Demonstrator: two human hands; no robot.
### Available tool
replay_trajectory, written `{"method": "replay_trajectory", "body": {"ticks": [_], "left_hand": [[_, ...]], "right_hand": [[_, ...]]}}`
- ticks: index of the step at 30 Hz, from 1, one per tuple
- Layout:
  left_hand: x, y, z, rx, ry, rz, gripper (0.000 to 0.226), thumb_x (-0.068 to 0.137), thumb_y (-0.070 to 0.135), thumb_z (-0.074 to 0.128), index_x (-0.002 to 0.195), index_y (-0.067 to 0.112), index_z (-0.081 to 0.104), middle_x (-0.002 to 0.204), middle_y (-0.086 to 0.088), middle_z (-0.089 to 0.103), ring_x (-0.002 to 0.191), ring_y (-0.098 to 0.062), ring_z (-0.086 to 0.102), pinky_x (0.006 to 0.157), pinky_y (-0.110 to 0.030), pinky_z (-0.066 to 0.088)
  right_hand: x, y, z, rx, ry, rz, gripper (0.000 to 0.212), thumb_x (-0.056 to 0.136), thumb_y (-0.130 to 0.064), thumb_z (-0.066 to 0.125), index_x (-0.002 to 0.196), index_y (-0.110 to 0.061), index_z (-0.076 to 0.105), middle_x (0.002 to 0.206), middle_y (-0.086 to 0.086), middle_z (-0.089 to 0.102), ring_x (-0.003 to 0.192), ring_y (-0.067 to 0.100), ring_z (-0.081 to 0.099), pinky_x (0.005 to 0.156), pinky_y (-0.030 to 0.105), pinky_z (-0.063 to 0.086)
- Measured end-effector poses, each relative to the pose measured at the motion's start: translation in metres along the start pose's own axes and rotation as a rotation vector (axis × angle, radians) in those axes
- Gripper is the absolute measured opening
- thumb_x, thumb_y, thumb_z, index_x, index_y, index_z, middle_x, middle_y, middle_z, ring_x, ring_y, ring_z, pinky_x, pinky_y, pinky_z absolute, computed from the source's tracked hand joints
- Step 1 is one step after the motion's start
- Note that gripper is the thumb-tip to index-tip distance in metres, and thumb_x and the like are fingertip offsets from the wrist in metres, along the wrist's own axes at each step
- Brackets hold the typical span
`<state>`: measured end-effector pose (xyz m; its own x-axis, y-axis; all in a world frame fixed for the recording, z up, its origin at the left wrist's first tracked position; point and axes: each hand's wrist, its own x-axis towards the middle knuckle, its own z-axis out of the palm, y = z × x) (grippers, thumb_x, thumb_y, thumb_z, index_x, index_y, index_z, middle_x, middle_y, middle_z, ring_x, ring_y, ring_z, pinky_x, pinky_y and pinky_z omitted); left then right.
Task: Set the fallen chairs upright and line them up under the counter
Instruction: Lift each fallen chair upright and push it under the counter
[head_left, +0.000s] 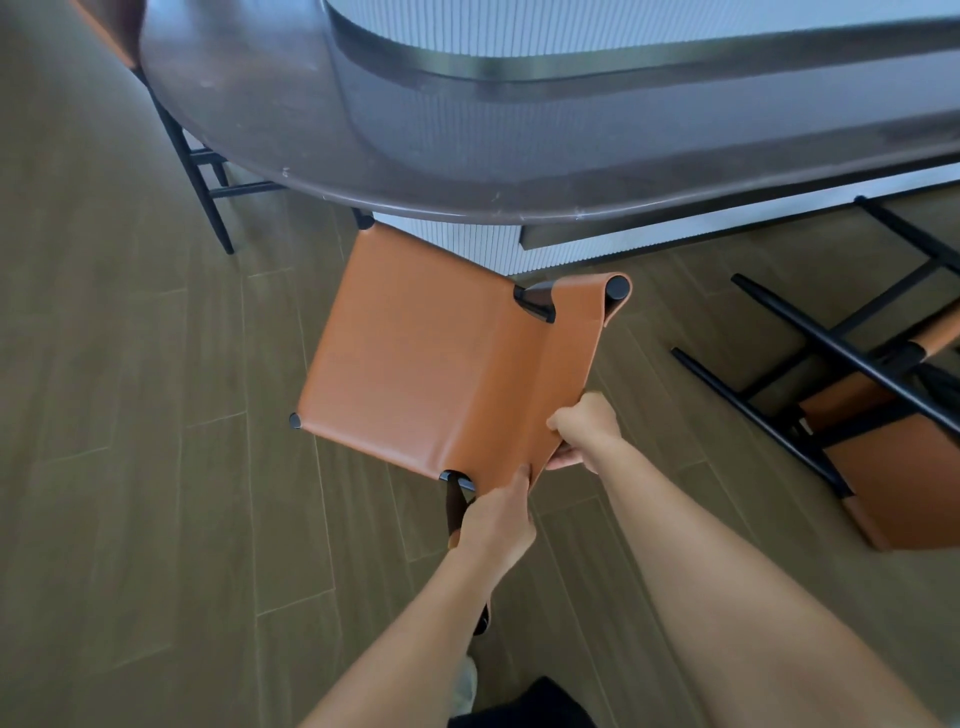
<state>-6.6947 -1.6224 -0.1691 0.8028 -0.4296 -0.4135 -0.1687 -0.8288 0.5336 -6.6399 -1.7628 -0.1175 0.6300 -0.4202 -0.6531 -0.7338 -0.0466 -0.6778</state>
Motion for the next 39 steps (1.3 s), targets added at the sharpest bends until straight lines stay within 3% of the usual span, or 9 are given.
{"method": "replay_trajectory", "body": {"ticks": [4, 7, 11, 14, 19, 22, 27, 31, 39], "left_hand": [[0.012, 0.018, -0.005, 0.067, 0.027, -0.018, 0.05, 0.096, 0.01, 0.042, 0.143, 0.016, 0.027, 0.111, -0.013, 0.066, 0.094, -0.034, 0.064, 0.068, -0.035, 0.04], [0.025, 0.036, -0.012, 0.08, 0.053, -0.063, 0.054, 0.095, 0.005, 0.042, 0.145, 0.015, 0.025, 0.113, -0.014, 0.064, 0.095, -0.034, 0.063, 0.068, -0.034, 0.04], [0.044, 0.058, -0.02, 0.139, 0.073, -0.176, 0.056, 0.094, 0.004, 0.041, 0.144, 0.019, 0.023, 0.097, -0.011, 0.064, 0.083, -0.03, 0.064, 0.061, -0.033, 0.043], [0.059, 0.076, -0.026, 0.161, 0.098, -0.213, 0.055, 0.094, 0.004, 0.044, 0.143, 0.02, 0.024, 0.107, -0.008, 0.062, 0.087, -0.03, 0.064, 0.063, -0.035, 0.046], [0.077, 0.093, -0.031, 0.17, 0.11, -0.27, 0.056, 0.092, 0.002, 0.047, 0.14, 0.021, 0.026, 0.111, -0.005, 0.061, 0.083, -0.029, 0.065, 0.061, -0.035, 0.047], [0.086, 0.098, -0.036, 0.128, 0.086, -0.284, 0.055, 0.09, 0.0, 0.046, 0.138, 0.022, 0.03, 0.105, -0.007, 0.065, 0.084, -0.03, 0.065, 0.069, -0.04, 0.054], [0.104, 0.106, -0.045, 0.129, 0.071, -0.262, 0.057, 0.086, -0.002, 0.044, 0.138, 0.018, 0.032, 0.106, -0.011, 0.065, 0.091, -0.034, 0.064, 0.075, -0.044, 0.054], [0.115, 0.111, -0.049, 0.106, 0.066, -0.211, 0.051, 0.089, 0.008, 0.049, 0.137, 0.016, 0.035, 0.102, -0.013, 0.066, 0.087, -0.035, 0.063, 0.076, -0.046, 0.053], [0.128, 0.113, -0.058, 0.133, 0.021, -0.134, 0.054, 0.087, 0.017, 0.058, 0.135, 0.013, 0.036, 0.097, -0.014, 0.063, 0.086, -0.035, 0.06, 0.068, -0.04, 0.046]], "right_hand": [[0.014, -0.016, -0.014, -0.002, -0.102, 0.035, 0.018, 0.091, 0.007, 0.048, 0.102, -0.007, 0.05, 0.093, 0.014, 0.062, 0.072, 0.031, 0.067, 0.046, 0.037, 0.057], [0.026, -0.033, -0.028, -0.027, -0.18, 0.062, 0.018, 0.091, 0.008, 0.05, 0.089, -0.009, 0.05, 0.088, 0.015, 0.064, 0.075, 0.03, 0.067, 0.052, 0.04, 0.06], [0.045, -0.055, -0.041, -0.086, -0.245, 0.073, 0.02, 0.092, 0.007, 0.048, 0.087, -0.012, 0.047, 0.09, 0.013, 0.061, 0.078, 0.029, 0.065, 0.067, 0.045, 0.062], [0.06, -0.065, -0.053, -0.052, -0.297, 0.077, 0.017, 0.094, 0.006, 0.045, 0.098, -0.009, 0.05, 0.091, 0.011, 0.06, 0.078, 0.028, 0.063, 0.072, 0.048, 0.061], [0.078, -0.07, -0.067, 0.081, -0.406, 0.048, 0.04, 0.093, 0.007, 0.045, 0.124, -0.018, 0.044, 0.112, 0.009, 0.056, 0.087, 0.029, 0.06, 0.054, 0.04, 0.06], [0.085, -0.072, -0.071, 0.179, -0.413, 0.077, 0.045, 0.091, 0.01, 0.046, 0.128, -0.017, 0.044, 0.122, 0.013, 0.055, 0.1, 0.036, 0.059, 0.05, 0.04, 0.058], [0.093, -0.084, -0.083, 0.236, -0.403, 0.075, 0.045, 0.089, 0.013, 0.045, 0.126, -0.013, 0.046, 0.125, 0.017, 0.056, 0.107, 0.041, 0.059, 0.062, 0.05, 0.061], [0.101, -0.09, -0.091, 0.232, -0.411, 0.059, 0.043, 0.089, 0.014, 0.044, 0.121, -0.014, 0.047, 0.125, 0.016, 0.056, 0.109, 0.042, 0.059, 0.073, 0.057, 0.059], [0.113, -0.091, -0.099, 0.29, -0.367, 0.061, 0.05, 0.089, 0.014, 0.045, 0.129, -0.016, 0.048, 0.128, 0.015, 0.056, 0.114, 0.044, 0.057, 0.075, 0.063, 0.056]]}}
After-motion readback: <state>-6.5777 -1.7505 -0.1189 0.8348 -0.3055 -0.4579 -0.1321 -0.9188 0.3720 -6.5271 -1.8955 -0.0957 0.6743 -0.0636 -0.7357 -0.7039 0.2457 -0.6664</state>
